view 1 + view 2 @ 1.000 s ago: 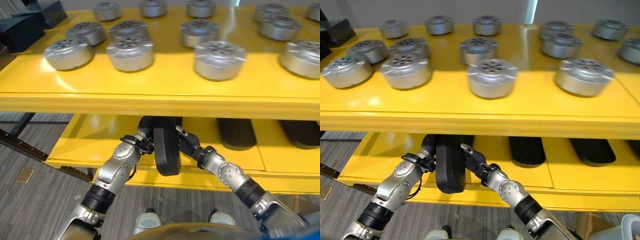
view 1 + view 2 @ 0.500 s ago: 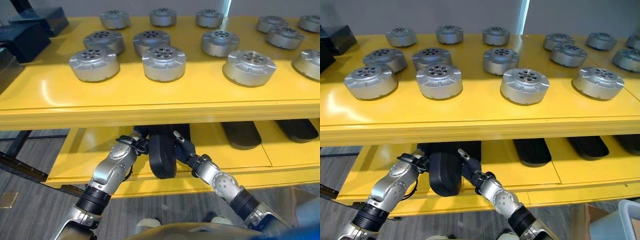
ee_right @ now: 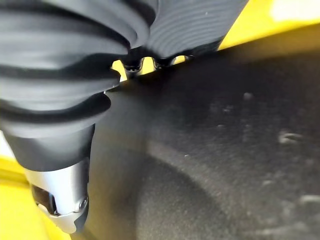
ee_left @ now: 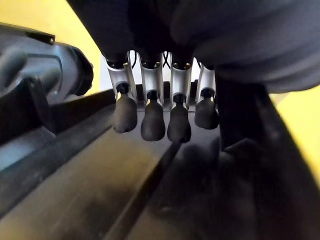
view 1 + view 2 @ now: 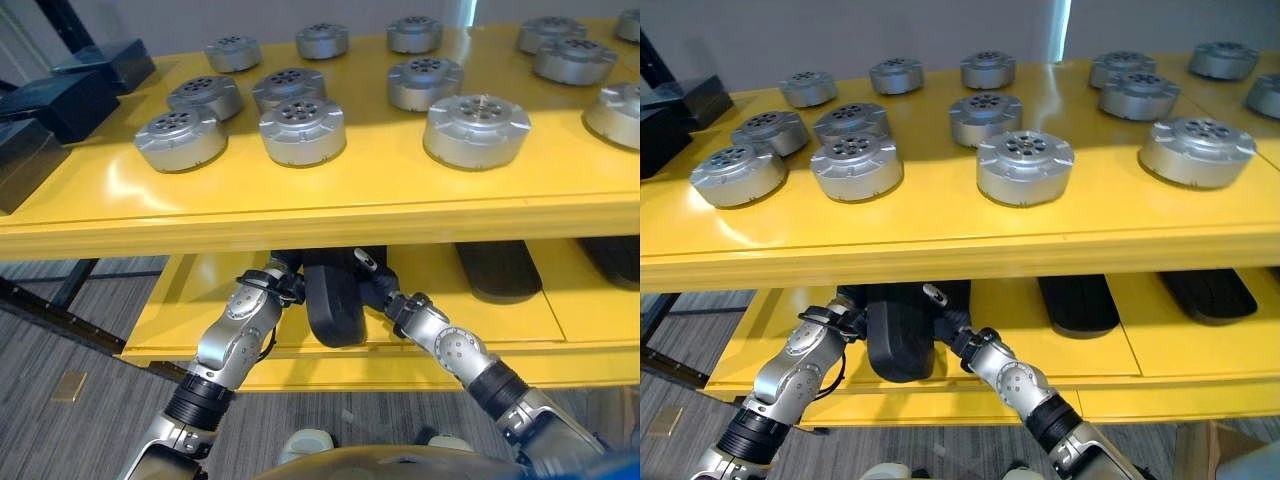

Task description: Move parts from the plastic box to the shelf.

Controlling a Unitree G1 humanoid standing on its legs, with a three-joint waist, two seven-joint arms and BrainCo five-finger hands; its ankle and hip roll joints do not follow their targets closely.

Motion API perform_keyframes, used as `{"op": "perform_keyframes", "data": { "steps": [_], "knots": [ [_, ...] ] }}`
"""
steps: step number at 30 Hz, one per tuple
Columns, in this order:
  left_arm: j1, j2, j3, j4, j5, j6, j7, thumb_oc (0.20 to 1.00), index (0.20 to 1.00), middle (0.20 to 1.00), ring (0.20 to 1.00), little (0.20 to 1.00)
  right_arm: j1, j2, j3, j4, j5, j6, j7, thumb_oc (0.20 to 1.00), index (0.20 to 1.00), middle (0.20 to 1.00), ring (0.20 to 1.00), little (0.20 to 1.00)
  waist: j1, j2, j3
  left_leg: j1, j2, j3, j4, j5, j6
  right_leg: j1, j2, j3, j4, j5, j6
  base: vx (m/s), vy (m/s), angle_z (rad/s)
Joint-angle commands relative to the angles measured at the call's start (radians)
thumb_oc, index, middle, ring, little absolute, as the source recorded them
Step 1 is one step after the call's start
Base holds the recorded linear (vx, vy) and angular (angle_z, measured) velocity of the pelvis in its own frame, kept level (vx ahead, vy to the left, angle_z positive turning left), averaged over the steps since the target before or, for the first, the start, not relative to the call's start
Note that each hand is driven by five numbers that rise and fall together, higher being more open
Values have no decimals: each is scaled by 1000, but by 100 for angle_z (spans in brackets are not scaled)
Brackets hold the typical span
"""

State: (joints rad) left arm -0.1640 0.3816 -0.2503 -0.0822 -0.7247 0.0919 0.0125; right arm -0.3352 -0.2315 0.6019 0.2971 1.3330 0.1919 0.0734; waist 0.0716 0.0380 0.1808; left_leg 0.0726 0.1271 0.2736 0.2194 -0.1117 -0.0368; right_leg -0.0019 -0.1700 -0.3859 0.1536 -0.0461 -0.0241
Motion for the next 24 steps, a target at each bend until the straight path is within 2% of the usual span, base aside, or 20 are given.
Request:
{"op": "perform_keyframes", "data": {
  "steps": [1,2,4,5,7,8,9,10,13,14,17,18,19,20,21,23,24],
  "knots": [
    [8,-8,-21,-22,-19,-40,15,200,200,200,200,200,-142,144,35,-84,66,3,34,1000,1000,1000,1000,1000,14,-14,-51,-6,137,-65,-117,241,-77,82,4,38,-46,-21,69,1,590,-64],
    [-13,-10,-31,-2,-28,-44,15,200,200,200,200,200,-145,142,42,-79,64,-9,28,1000,1000,1000,1000,1000,3,-7,-57,3,143,-67,-141,220,-76,81,-26,49,-34,-24,84,13,547,-52],
    [-18,-11,-33,5,-29,-43,13,200,200,200,200,200,-143,143,40,-75,61,-12,30,1000,1000,1000,1000,1000,0,-7,-57,12,140,-59,-150,205,-74,83,-35,49,-29,-24,89,44,402,-32],
    [-45,-12,-47,29,-22,-28,1,200,200,200,200,200,-113,147,29,-70,75,-36,39,1000,1000,1000,1000,1000,-12,-7,-58,28,111,-37,-157,147,-54,96,-67,51,-21,-5,109,73,381,-9],
    [-53,-12,-50,32,-17,-22,-2,200,200,200,200,200,-99,150,26,-70,70,-47,44,1000,1000,1000,1000,1000,-12,-8,-60,31,96,-35,-159,135,-46,101,-74,57,-27,7,120,81,376,1],
    [-72,-11,-61,34,-15,1,0,200,200,200,200,200,-71,162,24,-72,50,-72,47,1000,1000,1000,1000,1000,-10,-12,-63,36,61,-39,-163,119,-28,103,-104,74,-37,50,151,74,303,8],
    [-76,-11,-63,33,-15,5,1,200,200,200,200,200,-68,164,24,-74,48,-76,46,1000,1000,1000,1000,1000,-10,-13,-63,38,55,-36,-164,116,-24,104,-111,77,-39,58,155,84,417,16],
    [-92,-13,-72,31,-18,19,4,200,200,200,200,200,-53,176,23,-78,31,-93,42,1000,1000,1000,1000,1000,-10,-16,-63,41,30,-31,-166,104,-8,103,-142,90,-48,94,170,35,242,27],
    [-118,-22,-90,33,-19,32,13,200,200,200,200,200,-35,193,15,-87,12,-111,29,1000,1000,1000,1000,1000,-7,-15,-64,35,-11,-17,-162,83,20,100,-187,94,-47,134,185,35,322,17],
    [-139,-36,-104,39,-15,44,22,200,200,200,200,200,-33,208,9,-92,0,-120,13,1000,1000,1000,1000,1000,-8,-12,-62,31,-41,-13,-165,71,42,81,-199,98,-10,148,185,30,311,3],
    [-156,-43,-123,55,-11,38,33,200,200,200,200,200,-36,214,6,-93,1,-127,7,1000,1000,1000,1000,1000,-13,-7,-57,33,-63,-22,-173,67,58,58,-178,113,56,130,178,27,198,2],
    [-169,-48,-133,76,-7,33,49,200,200,200,200,200,-43,214,8,-94,18,-127,2,1000,1000,1000,1000,1000,-19,-4,-52,41,-81,-18,-195,68,69,12,-126,108,123,115,175,45,200,-28],
    [-168,-49,-130,85,1,25,61,200,200,200,200,200,-48,213,18,-99,30,-122,4,1000,1000,1000,1000,1000,-21,-2,-48,53,-85,-4,-218,73,67,-18,-75,74,147,96,172,59,181,-50],
    [-164,-48,-127,87,6,22,67,200,200,200,200,200,-50,210,25,-105,35,-119,2,1000,1000,1000,1000,1000,-23,-2,-45,61,-87,5,-230,76,66,-30,-48,50,154,81,168,100,78,-48],
    [-140,-45,-120,81,21,6,81,200,200,200,200,200,-53,196,40,-127,43,-105,-4,1000,1000,1000,1000,1000,-22,-5,-36,82,-95,19,-263,85,55,-39,24,-8,125,59,153,107,38,-18],
    [-108,-37,-111,61,28,-9,89,200,200,200,200,200,-59,174,43,-146,58,-89,1,1000,1000,1000,1000,1000,-23,-12,-26,110,-119,20,-291,82,53,-69,67,-46,110,90,151,121,26,-34],
    [-52,-3,-101,25,23,-35,57,200,200,200,200,200,-68,159,15,-165,64,-74,-14,1000,1000,1000,1000,1000,-32,-14,-12,120,-152,-11,-292,53,72,-99,82,1,91,100,150,84,4,-52]
  ]
}}
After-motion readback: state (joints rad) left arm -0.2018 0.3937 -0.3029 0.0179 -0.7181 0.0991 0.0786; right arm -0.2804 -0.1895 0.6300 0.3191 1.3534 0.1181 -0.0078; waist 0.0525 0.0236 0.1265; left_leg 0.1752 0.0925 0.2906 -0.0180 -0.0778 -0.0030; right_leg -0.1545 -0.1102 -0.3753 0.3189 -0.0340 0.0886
